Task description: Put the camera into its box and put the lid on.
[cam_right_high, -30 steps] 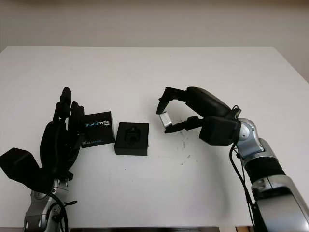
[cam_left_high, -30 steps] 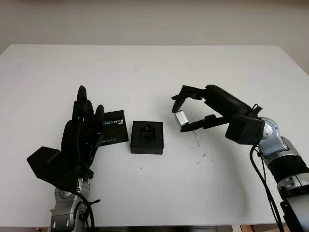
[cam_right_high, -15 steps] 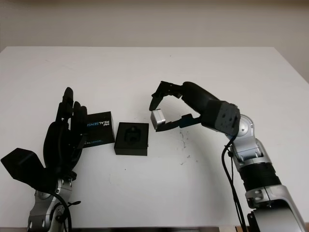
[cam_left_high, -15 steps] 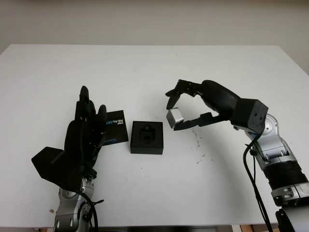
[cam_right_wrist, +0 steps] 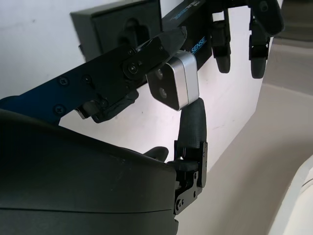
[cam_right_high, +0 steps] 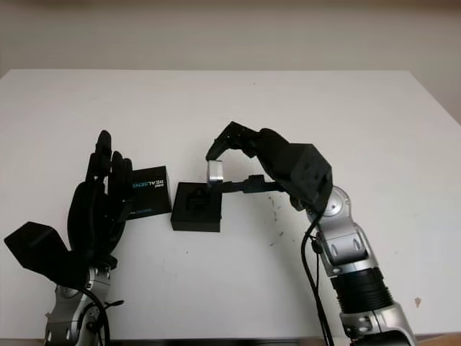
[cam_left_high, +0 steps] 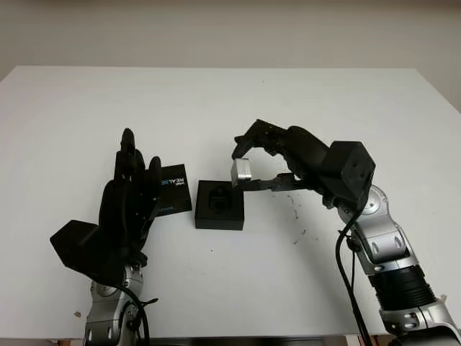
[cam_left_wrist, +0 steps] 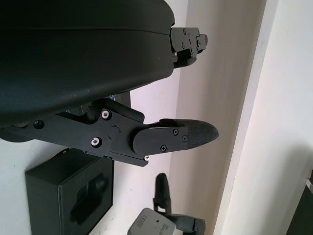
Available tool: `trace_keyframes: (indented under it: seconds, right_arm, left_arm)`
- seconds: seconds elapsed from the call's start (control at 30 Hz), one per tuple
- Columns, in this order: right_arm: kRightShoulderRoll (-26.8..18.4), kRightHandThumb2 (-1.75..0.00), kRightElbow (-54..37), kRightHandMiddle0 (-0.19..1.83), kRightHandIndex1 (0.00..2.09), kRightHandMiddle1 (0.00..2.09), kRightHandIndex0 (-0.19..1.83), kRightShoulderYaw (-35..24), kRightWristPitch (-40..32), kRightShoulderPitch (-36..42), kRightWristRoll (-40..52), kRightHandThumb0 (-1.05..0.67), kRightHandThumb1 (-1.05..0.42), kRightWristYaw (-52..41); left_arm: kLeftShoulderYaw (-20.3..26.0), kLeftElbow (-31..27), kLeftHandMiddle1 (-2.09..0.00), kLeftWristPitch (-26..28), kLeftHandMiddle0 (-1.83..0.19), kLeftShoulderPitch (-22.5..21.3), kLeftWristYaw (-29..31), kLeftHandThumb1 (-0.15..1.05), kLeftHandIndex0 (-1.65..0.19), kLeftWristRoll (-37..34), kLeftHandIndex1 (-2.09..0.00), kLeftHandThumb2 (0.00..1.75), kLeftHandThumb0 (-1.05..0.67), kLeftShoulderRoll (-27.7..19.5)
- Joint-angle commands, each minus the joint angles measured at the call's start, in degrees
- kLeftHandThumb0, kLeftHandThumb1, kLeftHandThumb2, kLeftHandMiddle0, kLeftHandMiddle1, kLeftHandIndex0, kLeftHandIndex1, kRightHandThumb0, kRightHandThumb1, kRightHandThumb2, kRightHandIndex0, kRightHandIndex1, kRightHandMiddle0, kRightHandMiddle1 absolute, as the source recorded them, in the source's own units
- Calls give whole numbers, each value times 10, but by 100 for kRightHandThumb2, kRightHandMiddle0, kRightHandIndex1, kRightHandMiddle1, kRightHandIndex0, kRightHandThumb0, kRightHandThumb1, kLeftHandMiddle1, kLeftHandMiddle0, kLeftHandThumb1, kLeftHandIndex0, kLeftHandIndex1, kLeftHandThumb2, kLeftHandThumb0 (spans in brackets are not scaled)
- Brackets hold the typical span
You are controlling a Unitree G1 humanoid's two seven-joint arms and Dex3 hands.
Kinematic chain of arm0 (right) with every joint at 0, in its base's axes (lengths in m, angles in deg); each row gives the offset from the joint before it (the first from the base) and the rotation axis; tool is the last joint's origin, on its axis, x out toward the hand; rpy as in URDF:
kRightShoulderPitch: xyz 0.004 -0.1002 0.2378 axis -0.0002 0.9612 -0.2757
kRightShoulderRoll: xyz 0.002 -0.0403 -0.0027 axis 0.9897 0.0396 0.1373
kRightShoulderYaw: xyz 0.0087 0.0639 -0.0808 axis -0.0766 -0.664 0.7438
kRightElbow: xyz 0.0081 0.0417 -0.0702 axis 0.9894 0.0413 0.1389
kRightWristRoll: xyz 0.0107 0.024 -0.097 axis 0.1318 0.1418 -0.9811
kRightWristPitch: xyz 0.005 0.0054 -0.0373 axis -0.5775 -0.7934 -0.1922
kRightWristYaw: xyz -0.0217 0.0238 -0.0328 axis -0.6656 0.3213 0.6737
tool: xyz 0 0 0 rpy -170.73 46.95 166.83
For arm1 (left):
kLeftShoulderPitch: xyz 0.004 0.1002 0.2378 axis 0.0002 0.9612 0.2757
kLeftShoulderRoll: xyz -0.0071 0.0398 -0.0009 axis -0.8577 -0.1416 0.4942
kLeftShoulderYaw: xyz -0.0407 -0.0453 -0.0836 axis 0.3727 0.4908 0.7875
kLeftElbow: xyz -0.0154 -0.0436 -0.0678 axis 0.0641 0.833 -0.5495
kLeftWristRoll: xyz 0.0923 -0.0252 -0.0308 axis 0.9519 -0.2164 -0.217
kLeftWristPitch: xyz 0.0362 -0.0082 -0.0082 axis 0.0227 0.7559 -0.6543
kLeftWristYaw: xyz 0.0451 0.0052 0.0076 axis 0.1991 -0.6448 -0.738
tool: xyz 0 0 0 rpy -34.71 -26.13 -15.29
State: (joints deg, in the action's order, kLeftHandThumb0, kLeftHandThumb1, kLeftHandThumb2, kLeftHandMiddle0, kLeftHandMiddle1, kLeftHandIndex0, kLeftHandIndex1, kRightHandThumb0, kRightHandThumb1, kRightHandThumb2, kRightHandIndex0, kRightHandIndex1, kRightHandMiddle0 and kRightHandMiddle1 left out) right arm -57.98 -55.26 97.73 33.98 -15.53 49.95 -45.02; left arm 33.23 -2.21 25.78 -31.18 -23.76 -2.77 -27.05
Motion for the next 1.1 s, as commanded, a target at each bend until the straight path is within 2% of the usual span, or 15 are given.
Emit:
trace_keyframes:
  seconds: [0.0, 0.17, 0.63, 1.07]
  right_arm:
    - [8, -6, -19, 30, 60, 196, 8, -1, -9, 7, -1, -40, -93, 8]
    - [12, -5, -23, 31, 62, 201, 8, 2, -2, 16, -8, -38, -93, 8]
    - [-15, -5, -28, 30, 58, 198, 11, 4, -5, 12, -37, -37, -92, -15]
    - [-28, -5, -14, 32, 53, 197, 16, 3, -30, -2, -50, -37, -91, -29]
  left_arm:
    - [-3, -1, -5, -6, 3, 3, 0, 105, 8, 2, -5, 42, -53, 2]
    - [-5, 1, -5, -9, 4, 3, -1, 105, 8, 4, -5, 42, -53, 4]
    - [-7, -3, -5, -9, 4, 7, -4, 105, 9, 5, -5, 43, -53, 9]
    - [-8, -3, -6, -9, 4, 6, -6, 105, 9, 7, -5, 42, -53, 10]
